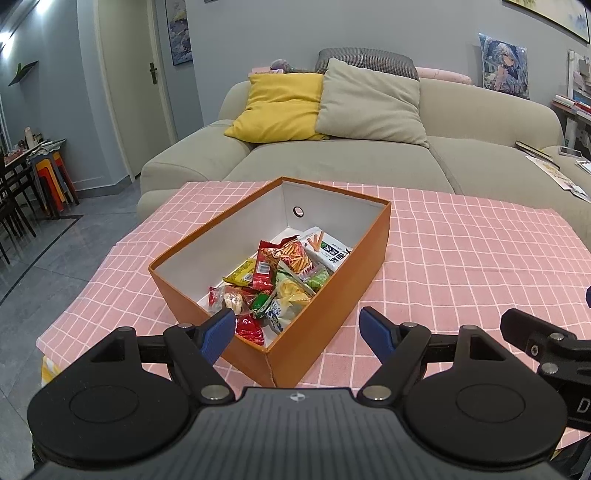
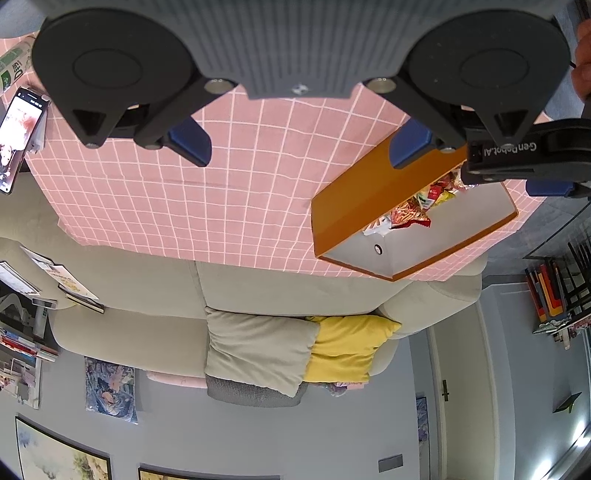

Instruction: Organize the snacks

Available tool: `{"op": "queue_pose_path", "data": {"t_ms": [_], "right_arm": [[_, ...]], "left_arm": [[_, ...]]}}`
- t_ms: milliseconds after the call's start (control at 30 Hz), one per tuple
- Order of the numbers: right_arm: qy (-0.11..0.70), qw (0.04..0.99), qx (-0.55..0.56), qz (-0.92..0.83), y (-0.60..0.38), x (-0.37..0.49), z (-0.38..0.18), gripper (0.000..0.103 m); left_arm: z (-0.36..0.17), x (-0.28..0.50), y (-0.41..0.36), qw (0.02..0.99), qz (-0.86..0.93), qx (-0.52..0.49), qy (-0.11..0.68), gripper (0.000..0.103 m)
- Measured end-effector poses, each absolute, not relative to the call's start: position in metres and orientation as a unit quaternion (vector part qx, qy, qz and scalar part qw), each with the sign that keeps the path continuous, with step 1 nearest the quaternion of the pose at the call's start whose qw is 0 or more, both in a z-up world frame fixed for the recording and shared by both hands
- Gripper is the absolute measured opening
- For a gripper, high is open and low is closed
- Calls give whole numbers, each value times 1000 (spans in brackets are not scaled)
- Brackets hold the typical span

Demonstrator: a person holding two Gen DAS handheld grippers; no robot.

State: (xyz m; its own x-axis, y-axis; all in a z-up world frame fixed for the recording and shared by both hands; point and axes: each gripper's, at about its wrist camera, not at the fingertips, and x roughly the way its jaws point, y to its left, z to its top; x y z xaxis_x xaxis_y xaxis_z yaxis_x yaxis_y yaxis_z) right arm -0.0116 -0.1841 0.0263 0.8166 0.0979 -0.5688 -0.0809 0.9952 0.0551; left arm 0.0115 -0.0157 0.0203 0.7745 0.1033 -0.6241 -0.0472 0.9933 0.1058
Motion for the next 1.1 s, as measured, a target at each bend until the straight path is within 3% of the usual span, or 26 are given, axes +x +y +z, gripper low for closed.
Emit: {"op": "queue_pose_path", "data": {"t_ms": [1100], "right_arm": [[297, 953, 9, 57, -183, -13, 27, 99]], "left_arm": [[25, 11, -16, 942, 43, 42, 329, 90]]}}
